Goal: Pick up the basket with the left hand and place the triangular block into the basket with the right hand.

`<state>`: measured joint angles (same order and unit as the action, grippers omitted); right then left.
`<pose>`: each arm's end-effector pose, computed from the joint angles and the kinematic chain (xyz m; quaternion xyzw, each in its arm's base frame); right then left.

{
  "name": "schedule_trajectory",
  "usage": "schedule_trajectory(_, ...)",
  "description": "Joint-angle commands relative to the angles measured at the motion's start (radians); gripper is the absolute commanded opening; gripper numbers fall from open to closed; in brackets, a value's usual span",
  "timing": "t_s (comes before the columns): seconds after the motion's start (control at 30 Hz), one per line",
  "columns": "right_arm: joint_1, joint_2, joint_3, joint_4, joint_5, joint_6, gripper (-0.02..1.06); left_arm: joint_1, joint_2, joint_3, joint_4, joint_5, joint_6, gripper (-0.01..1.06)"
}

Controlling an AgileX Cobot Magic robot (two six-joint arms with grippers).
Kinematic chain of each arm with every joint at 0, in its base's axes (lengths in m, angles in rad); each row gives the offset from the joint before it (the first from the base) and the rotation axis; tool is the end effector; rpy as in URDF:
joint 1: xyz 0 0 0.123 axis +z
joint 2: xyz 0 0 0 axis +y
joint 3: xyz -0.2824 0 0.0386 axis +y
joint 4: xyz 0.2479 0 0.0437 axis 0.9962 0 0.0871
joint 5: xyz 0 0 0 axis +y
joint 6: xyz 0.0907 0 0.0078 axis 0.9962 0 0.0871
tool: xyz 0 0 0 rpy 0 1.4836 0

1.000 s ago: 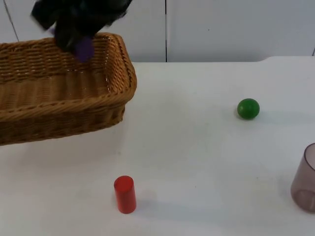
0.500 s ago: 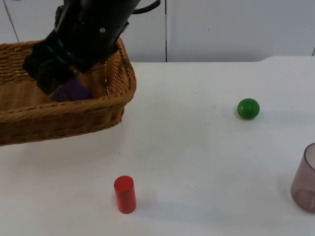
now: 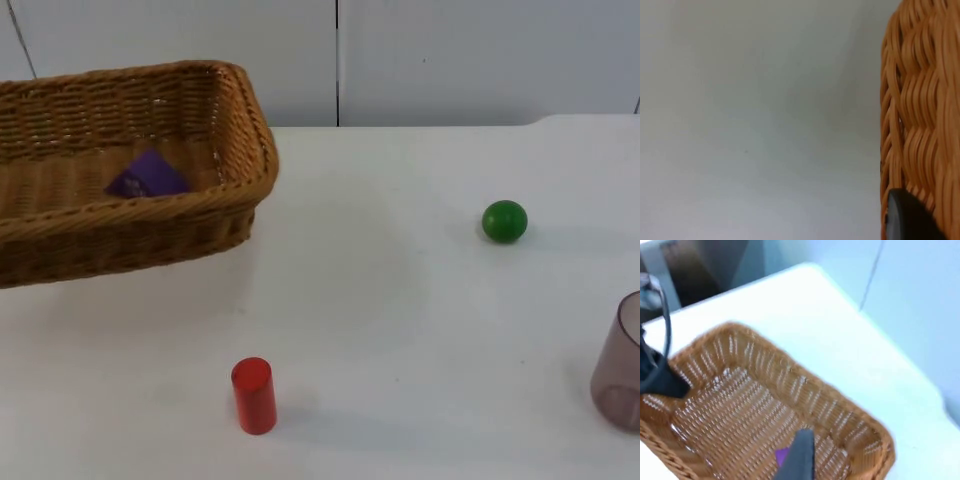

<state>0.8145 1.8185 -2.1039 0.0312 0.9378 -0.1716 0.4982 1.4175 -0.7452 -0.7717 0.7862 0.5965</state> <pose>0.2790 0.2991 0.4502 -0.4129 0.7727 0.1669 0.4523 0.2360 0.0772 0.2138 -0.1925 0.9325 -0.2009 0.2305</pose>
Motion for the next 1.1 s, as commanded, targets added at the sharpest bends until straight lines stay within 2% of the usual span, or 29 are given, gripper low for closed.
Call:
schedule_trajectory(0.0,-0.003,-0.063,0.031,-0.004,0.027,0.006,0.79,-0.039,-0.009,0.002,-0.058,-0.008,-0.008,0.0)
schedule_trajectory(0.13,-0.003,-0.298,0.318,-0.004,-0.046,0.01,0.79,-0.102,0.017,0.002,-0.108,-0.068,-0.03,0.0)
schedule_trajectory(0.17,-0.003,-0.298,0.318,-0.004,-0.046,0.01,0.79,-0.102,0.017,0.002,-0.108,-0.068,-0.03,0.0)
schedule_trajectory(0.33,-0.003,-0.599,0.706,-0.005,-0.229,0.051,0.79,-0.195,0.112,-0.026,-0.174,-0.148,-0.002,0.0)
schedule_trajectory(0.37,-0.003,-0.599,0.706,-0.005,-0.229,0.051,0.79,-0.195,0.112,-0.026,-0.174,-0.148,-0.002,0.0)
schedule_trajectory(0.47,-0.003,-0.781,0.909,-0.005,-0.315,0.096,0.79,-0.248,0.199,-0.096,-0.174,-0.165,0.0,0.0)
schedule_trajectory(0.53,-0.003,-0.903,1.011,-0.005,-0.336,0.102,0.79,-0.279,0.26,-0.144,-0.167,-0.19,0.0,0.0)
schedule_trajectory(0.7,-0.003,-1.103,1.138,-0.005,-0.329,0.112,0.79,-0.333,0.404,-0.243,-0.167,-0.202,0.021,0.0)
schedule_trajectory(0.73,-0.003,-1.103,1.138,-0.005,-0.329,0.112,0.79,-0.333,0.404,-0.243,-0.167,-0.202,0.021,0.0)
schedule_trajectory(0.83,-0.003,-1.23,1.174,-0.003,-0.295,0.13,0.79,-0.396,0.524,-0.352,-0.165,-0.202,0.051,0.0)
schedule_trajectory(1.07,-0.003,-1.303,1.174,-0.003,-0.214,0.134,0.79,-0.467,0.667,-0.476,-0.169,-0.21,0.046,0.0)
